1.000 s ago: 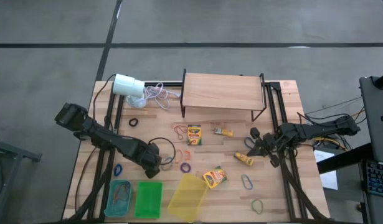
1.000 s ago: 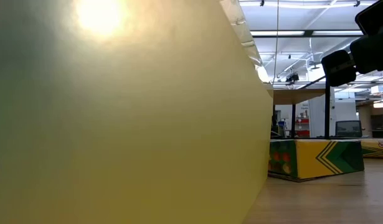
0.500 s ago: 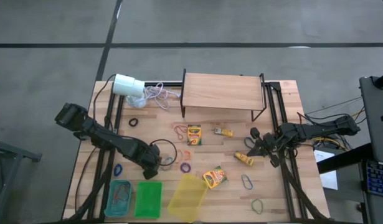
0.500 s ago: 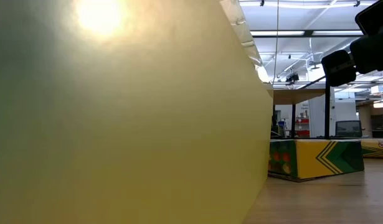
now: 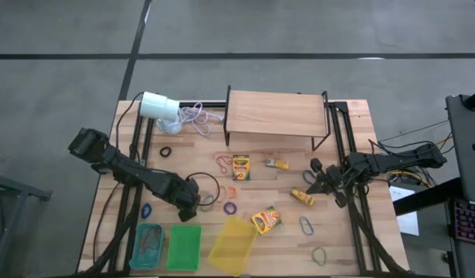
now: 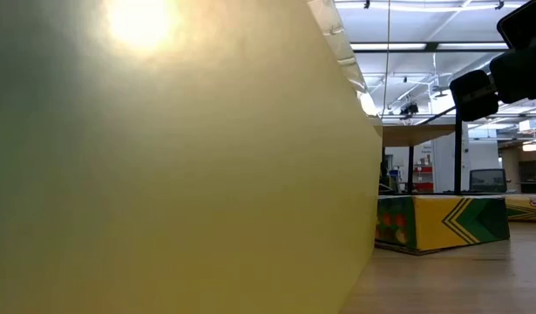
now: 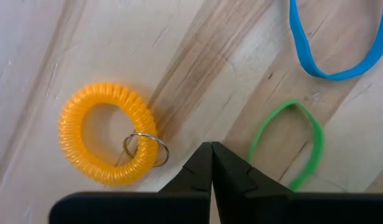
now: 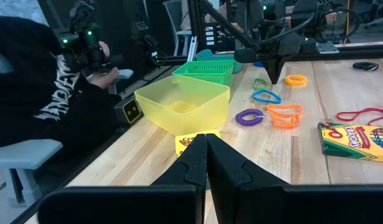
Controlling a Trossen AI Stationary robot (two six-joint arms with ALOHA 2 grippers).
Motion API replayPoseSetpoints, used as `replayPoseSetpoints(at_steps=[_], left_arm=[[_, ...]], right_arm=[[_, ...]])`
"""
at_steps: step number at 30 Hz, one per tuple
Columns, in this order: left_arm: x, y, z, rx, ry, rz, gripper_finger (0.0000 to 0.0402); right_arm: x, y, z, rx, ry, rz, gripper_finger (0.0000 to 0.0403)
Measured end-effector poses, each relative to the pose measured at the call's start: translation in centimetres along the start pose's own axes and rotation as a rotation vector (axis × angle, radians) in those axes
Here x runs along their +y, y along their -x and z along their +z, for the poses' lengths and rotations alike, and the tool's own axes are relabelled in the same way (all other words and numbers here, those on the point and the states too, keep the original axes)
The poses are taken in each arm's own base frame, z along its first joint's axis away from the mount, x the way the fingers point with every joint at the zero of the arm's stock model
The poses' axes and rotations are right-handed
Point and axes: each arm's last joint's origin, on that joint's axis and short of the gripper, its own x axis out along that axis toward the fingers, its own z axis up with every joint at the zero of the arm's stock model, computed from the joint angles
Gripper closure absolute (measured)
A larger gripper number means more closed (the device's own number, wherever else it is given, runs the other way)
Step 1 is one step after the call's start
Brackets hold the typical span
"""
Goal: Pick & Place Office Desk Supplies
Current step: Put the green rubberband into the blue bin
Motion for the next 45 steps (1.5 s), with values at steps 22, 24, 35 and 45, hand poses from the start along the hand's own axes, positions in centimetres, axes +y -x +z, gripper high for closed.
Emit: replayPoseSetpoints(at_steps=[22,24,35,45], left_arm=[[-0.7,1.6,1.1,-0.132,-0.085,-0.023,0.0392],[-1.1,2.4,1.6,-0.146,-0.075,-0.041,0.0383],[-2.3,3.1,1.3,-0.160,-0.090,-0.084,0.0261],[-2.2,2.3,0.8,-0.126,-0.041,-0.104,0.0194]], right_arm=[[0.0,0.0,0.0,0.000,0.000,0.000,0.0394],[0.0,0.0,0.0,-0.001,0.000,0.000,0.0394],[0.0,0.0,0.0,0.000,0.000,0.000,0.0394],[0.0,0.0,0.0,-0.001,0.000,0.001,0.0394]])
